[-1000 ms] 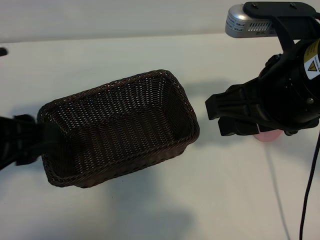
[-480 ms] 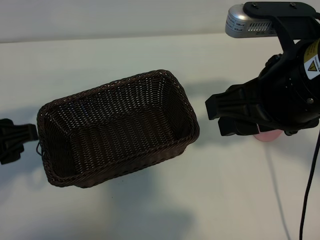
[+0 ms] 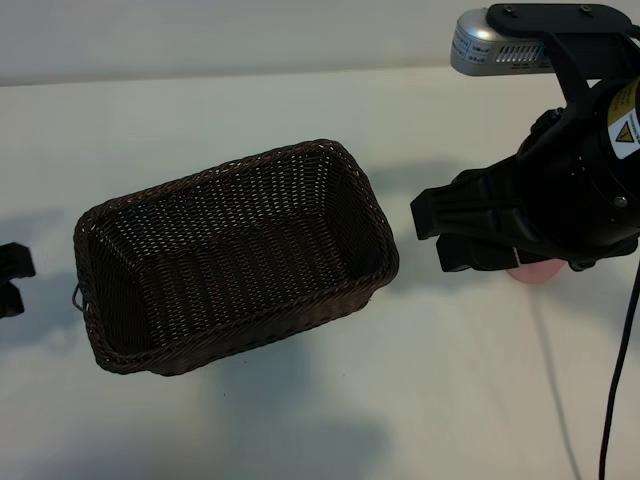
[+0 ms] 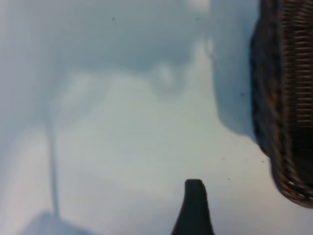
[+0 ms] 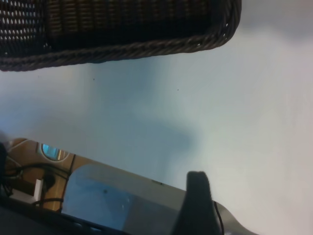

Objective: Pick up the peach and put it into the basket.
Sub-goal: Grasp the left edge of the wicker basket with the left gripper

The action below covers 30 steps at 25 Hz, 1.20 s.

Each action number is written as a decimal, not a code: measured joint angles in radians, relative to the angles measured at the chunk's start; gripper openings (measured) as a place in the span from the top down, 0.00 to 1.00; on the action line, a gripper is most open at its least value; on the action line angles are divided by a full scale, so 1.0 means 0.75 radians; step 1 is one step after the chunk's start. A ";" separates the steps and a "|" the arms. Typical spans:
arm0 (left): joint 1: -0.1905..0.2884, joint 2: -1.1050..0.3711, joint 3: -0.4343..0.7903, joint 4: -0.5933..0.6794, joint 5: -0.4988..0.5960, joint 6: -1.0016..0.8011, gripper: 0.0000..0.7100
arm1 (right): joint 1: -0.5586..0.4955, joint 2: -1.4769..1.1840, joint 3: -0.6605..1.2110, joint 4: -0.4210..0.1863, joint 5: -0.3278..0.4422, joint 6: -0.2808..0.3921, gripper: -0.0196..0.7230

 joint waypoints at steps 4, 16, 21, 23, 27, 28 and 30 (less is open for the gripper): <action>0.194 0.064 0.088 -0.149 -0.072 0.227 0.21 | 0.000 0.000 0.000 0.000 0.000 0.000 0.24; 0.270 0.407 0.099 -0.373 -0.306 0.431 0.21 | 0.000 0.000 0.000 0.000 0.000 0.000 0.24; 0.270 0.509 0.093 -0.388 -0.404 0.464 0.21 | 0.000 0.000 0.000 0.000 0.000 0.000 0.24; 0.270 0.533 0.089 -0.424 -0.430 0.500 0.21 | 0.000 0.000 0.000 0.000 0.000 0.000 0.24; 0.270 0.544 0.086 -0.582 -0.465 0.644 0.21 | 0.000 0.000 0.000 0.000 0.000 0.000 0.24; 0.270 0.545 0.086 -0.629 -0.475 0.686 0.21 | 0.000 0.000 0.000 0.000 0.000 0.000 0.24; 0.270 0.547 0.086 -0.695 -0.487 0.736 0.21 | 0.000 0.000 0.000 0.000 0.000 0.000 0.24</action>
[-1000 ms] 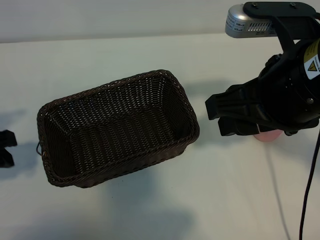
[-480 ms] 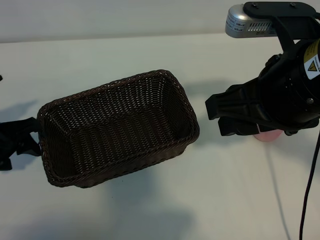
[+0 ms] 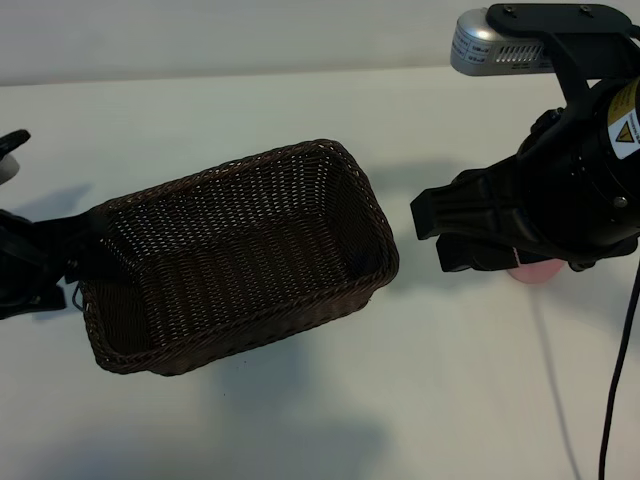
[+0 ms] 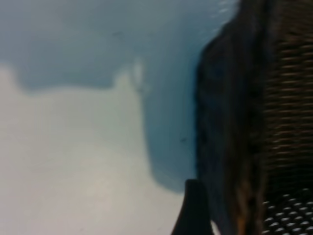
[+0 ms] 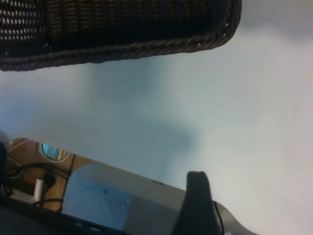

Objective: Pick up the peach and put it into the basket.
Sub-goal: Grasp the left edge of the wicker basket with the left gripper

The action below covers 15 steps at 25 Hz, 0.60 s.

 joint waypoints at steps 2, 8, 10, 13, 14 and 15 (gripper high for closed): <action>0.000 0.006 0.000 -0.015 -0.005 0.017 0.21 | 0.000 0.000 0.000 0.000 0.000 0.000 0.24; 0.000 0.098 0.000 -0.021 -0.034 0.017 0.21 | 0.000 0.000 0.000 0.000 0.000 0.000 0.24; 0.000 0.148 0.000 -0.022 -0.056 0.019 0.21 | 0.000 0.000 0.000 0.000 0.000 0.000 0.24; 0.000 0.212 0.000 -0.032 -0.082 0.021 0.21 | 0.000 0.000 0.000 0.000 0.000 0.000 0.24; 0.000 0.232 0.000 -0.032 -0.092 0.021 0.21 | 0.000 0.000 0.000 0.000 0.000 0.000 0.24; 0.000 0.251 0.000 -0.033 -0.104 0.021 0.21 | 0.000 0.000 0.000 0.000 0.000 0.000 0.24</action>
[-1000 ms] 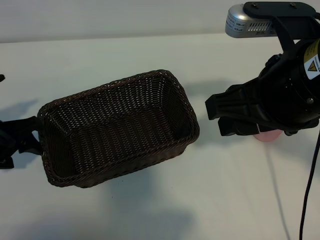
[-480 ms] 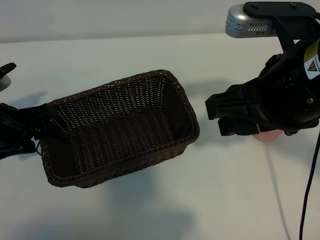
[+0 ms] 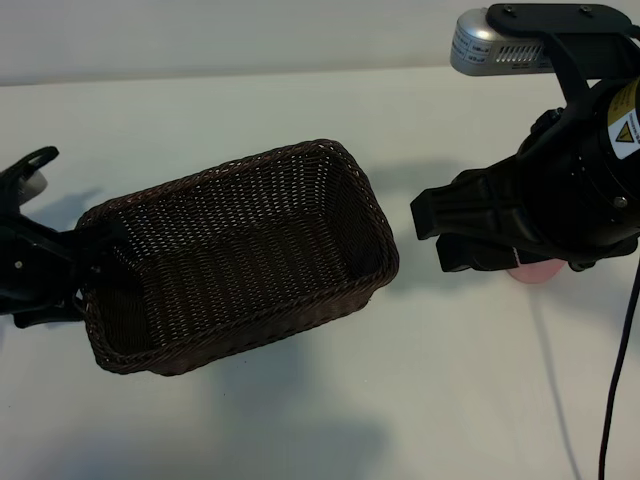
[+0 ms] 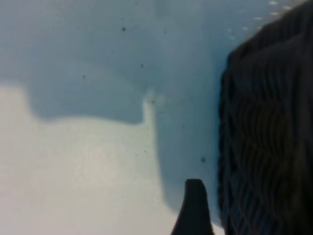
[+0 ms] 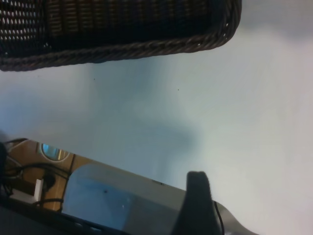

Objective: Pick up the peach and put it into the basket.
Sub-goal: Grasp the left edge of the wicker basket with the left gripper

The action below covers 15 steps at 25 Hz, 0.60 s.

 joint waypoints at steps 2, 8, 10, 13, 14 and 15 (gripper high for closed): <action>0.000 0.034 0.000 -0.004 -0.018 0.007 0.21 | 0.000 0.000 0.000 0.000 0.000 0.000 0.24; 0.000 0.086 -0.001 -0.042 -0.036 0.040 0.21 | 0.000 0.000 0.000 0.000 0.000 0.000 0.24; 0.000 0.095 -0.001 -0.054 -0.046 0.041 0.21 | 0.000 0.000 0.000 0.000 0.000 0.000 0.24; 0.000 0.097 -0.001 -0.059 -0.047 0.043 0.25 | 0.000 0.000 0.000 0.000 0.000 0.000 0.24; 0.000 0.097 -0.001 -0.059 -0.047 0.043 0.28 | 0.000 0.000 0.000 0.000 0.000 0.000 0.24; 0.000 0.097 -0.001 -0.059 -0.047 0.043 0.31 | 0.000 0.000 0.000 0.000 0.000 0.000 0.24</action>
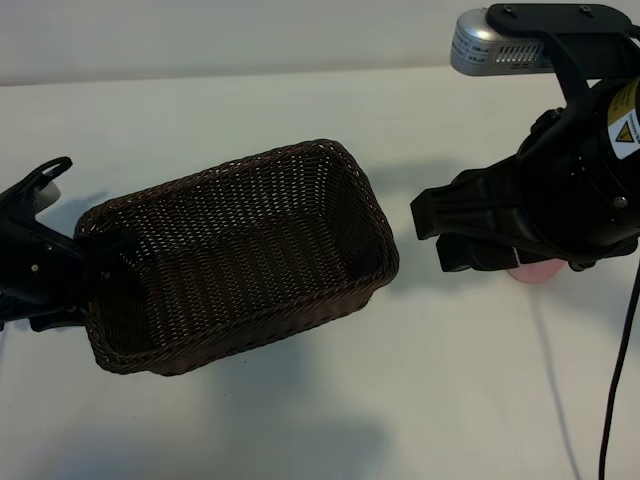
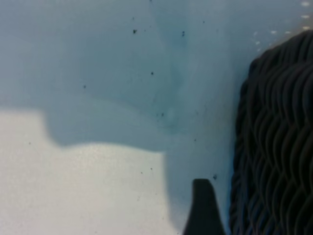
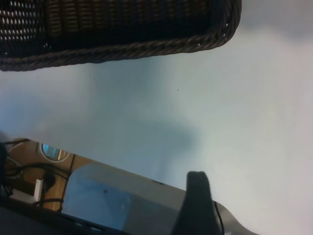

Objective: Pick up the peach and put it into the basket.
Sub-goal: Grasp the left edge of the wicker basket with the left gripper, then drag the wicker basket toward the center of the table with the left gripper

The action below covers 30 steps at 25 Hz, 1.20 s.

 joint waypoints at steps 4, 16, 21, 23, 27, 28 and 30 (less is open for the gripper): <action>0.000 0.001 0.000 -0.026 0.000 0.002 0.54 | 0.000 0.000 0.000 0.000 0.000 0.000 0.24; 0.000 0.006 0.000 -0.193 0.004 0.152 0.84 | 0.000 0.000 0.000 0.000 0.000 0.000 0.24; 0.000 0.007 0.000 -0.367 0.025 0.337 0.84 | 0.000 0.000 0.000 0.000 0.000 0.000 0.24; 0.000 0.007 0.000 -0.405 0.026 0.375 0.84 | 0.000 0.000 0.000 0.000 0.000 0.000 0.24; 0.000 -0.009 -0.014 -0.373 0.064 0.378 0.84 | 0.000 0.000 0.000 0.000 0.000 0.000 0.24; 0.000 -0.014 -0.033 -0.346 0.088 0.362 0.84 | 0.000 0.000 0.000 0.000 0.000 0.000 0.24; 0.000 -0.019 -0.099 -0.263 0.165 0.310 0.84 | 0.000 0.000 0.000 0.000 0.000 0.000 0.24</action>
